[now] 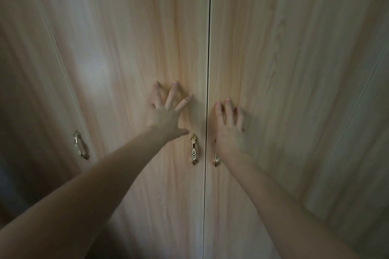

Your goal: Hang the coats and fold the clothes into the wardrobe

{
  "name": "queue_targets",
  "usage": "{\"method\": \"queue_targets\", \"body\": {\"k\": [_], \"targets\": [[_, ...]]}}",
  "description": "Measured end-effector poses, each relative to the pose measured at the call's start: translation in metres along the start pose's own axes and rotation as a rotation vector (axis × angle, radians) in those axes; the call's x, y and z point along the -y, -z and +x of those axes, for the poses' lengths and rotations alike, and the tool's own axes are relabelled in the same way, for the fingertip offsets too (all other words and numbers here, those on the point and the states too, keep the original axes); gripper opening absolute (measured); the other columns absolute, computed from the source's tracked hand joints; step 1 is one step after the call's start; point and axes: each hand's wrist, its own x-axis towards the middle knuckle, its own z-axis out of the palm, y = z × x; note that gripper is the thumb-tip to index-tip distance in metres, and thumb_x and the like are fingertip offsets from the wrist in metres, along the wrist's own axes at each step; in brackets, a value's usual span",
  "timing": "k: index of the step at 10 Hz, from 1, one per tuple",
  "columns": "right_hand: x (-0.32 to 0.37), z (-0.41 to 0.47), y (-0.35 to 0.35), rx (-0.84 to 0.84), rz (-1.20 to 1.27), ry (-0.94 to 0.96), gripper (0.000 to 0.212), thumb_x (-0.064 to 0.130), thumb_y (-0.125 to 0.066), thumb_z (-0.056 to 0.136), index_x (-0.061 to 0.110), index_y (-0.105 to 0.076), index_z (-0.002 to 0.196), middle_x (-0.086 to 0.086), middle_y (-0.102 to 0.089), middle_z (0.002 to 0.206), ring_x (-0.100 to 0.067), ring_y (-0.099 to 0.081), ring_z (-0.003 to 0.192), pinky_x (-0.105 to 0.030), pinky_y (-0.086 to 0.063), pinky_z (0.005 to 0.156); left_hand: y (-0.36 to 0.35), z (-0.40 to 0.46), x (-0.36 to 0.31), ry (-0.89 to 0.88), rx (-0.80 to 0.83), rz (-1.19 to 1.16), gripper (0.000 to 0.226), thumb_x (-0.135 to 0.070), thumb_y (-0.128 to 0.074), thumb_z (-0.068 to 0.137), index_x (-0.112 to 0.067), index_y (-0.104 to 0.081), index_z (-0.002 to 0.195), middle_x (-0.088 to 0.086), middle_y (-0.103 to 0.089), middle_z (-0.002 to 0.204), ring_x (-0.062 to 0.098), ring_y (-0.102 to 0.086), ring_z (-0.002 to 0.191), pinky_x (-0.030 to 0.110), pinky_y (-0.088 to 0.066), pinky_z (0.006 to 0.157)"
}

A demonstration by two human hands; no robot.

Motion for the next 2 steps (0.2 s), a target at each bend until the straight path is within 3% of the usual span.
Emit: {"method": "queue_targets", "body": {"k": [1, 2], "targets": [[-0.001, -0.023, 0.012, 0.12, 0.161, -0.008, 0.095, 0.024, -0.071, 0.077, 0.022, -0.012, 0.152, 0.0, 0.003, 0.161, -0.028, -0.01, 0.141, -0.052, -0.026, 0.112, 0.032, -0.015, 0.007, -0.043, 0.087, -0.066, 0.096, -0.064, -0.063, 0.078, -0.042, -0.006, 0.152, 0.003, 0.012, 0.162, 0.046, -0.001, 0.145, 0.057, -0.024, 0.112], [-0.006, -0.065, 0.02, 0.112, 0.073, -0.026, 0.08, 0.03, -0.068, 0.074, 0.022, -0.028, 0.143, -0.001, -0.022, 0.151, -0.034, -0.028, 0.133, -0.053, -0.034, 0.103, 0.048, -0.064, -0.001, -0.115, 0.058, -0.003, 0.08, -0.051, -0.06, 0.087, -0.032, -0.016, 0.151, 0.003, -0.008, 0.161, 0.035, -0.012, 0.146, 0.055, -0.014, 0.117]]}}
